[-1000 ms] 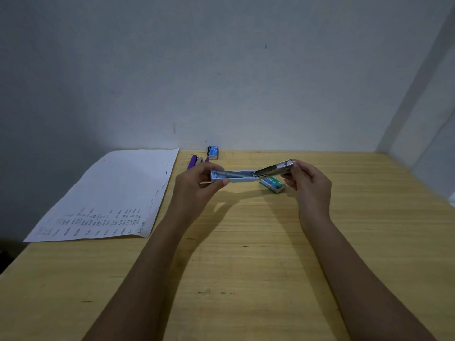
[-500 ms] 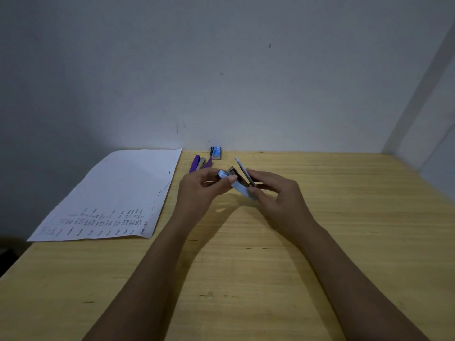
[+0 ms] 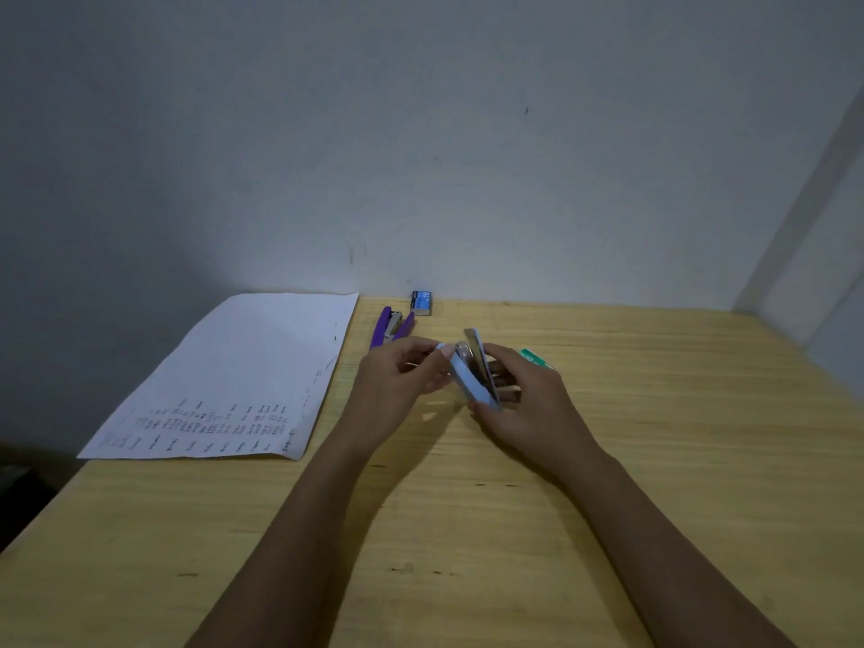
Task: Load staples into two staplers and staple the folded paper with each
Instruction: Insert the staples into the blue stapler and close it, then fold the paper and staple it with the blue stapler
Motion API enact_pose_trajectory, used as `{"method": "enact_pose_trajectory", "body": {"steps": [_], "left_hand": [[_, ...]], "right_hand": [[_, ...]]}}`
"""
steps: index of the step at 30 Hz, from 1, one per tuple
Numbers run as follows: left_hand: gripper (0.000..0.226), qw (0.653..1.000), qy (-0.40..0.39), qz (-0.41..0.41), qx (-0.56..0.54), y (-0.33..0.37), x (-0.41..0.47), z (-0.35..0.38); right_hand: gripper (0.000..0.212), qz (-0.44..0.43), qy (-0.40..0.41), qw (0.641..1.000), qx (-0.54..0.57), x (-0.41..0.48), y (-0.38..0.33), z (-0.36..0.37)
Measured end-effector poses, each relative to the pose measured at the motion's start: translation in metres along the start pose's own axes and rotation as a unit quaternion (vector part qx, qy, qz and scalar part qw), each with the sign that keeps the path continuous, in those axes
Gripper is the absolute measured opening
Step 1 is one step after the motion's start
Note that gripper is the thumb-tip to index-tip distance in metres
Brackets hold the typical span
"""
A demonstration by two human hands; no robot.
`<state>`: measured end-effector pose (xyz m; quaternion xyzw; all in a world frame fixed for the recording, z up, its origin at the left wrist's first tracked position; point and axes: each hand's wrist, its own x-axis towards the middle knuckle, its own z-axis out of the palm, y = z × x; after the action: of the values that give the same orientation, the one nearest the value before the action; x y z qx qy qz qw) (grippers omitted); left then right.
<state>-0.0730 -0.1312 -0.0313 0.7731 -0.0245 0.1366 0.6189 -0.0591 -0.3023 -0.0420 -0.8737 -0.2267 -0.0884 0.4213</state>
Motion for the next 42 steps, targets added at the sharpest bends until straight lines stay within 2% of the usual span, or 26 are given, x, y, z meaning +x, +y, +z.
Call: {"method": "enact_pose_trajectory", "body": {"steps": [3,5,8,12,15,16,17,19,21,23,26,30,32,35,38,42], "left_hand": [[0.024,0.999,0.03,0.003,0.018,0.0,-0.002,-0.013],[0.016,0.997,0.066,0.0,0.042,0.001,0.002,-0.027],[0.007,0.987,0.139,-0.007,0.082,0.007,0.014,-0.058],[0.014,0.951,0.247,-0.017,0.185,0.009,0.023,-0.118],[0.023,0.915,0.309,-0.079,0.248,-0.007,0.019,-0.17],[0.028,0.908,0.31,-0.109,0.26,-0.015,0.018,-0.184],[0.035,0.902,0.301,-0.146,0.273,-0.024,0.018,-0.195],[0.048,0.885,0.257,-0.225,0.315,-0.04,0.017,-0.216],[0.053,0.882,0.202,-0.268,0.332,-0.048,0.017,-0.222],[0.047,0.894,0.184,-0.272,0.304,-0.052,0.017,-0.221],[0.039,0.912,0.211,-0.255,0.243,-0.056,0.017,-0.22],[0.048,0.926,0.249,-0.231,0.165,-0.056,0.02,-0.23],[0.049,0.929,0.26,-0.227,0.136,-0.056,0.02,-0.237],[0.031,0.928,0.294,-0.218,0.071,-0.056,0.017,-0.246],[0.018,0.929,0.305,-0.209,0.004,-0.05,0.014,-0.248],[0.015,0.933,0.3,-0.188,-0.055,-0.036,0.011,-0.242]], "right_hand": [[0.058,0.073,0.021,0.992,0.102,0.0,-0.005,0.003],[0.054,0.127,0.022,0.972,0.198,0.004,-0.01,0.008],[0.049,0.2,-0.039,0.935,0.29,0.022,-0.024,0.016],[0.015,0.223,-0.111,0.884,0.396,0.053,-0.064,0.04],[0.001,0.227,-0.13,0.897,0.357,0.074,-0.088,0.071],[0.005,0.23,-0.13,0.908,0.325,0.08,-0.093,0.081],[0.008,0.229,-0.13,0.927,0.268,0.085,-0.096,0.091],[0.021,0.188,-0.154,0.967,0.08,0.095,-0.1,0.113],[0.037,0.149,-0.164,0.972,-0.078,0.1,-0.098,0.129],[0.04,0.146,-0.159,0.969,-0.122,0.105,-0.098,0.146],[0.036,0.164,-0.137,0.968,-0.135,0.117,-0.103,0.163],[0.034,0.184,-0.119,0.969,-0.117,0.123,-0.105,0.173],[0.034,0.189,-0.105,0.975,-0.053,0.123,-0.105,0.173],[0.022,0.175,-0.085,0.976,0.094,0.121,-0.109,0.165],[0.022,0.198,-0.037,0.952,0.232,0.12,-0.114,0.152],[0.03,0.215,0.016,0.935,0.281,0.124,-0.116,0.126]]}}
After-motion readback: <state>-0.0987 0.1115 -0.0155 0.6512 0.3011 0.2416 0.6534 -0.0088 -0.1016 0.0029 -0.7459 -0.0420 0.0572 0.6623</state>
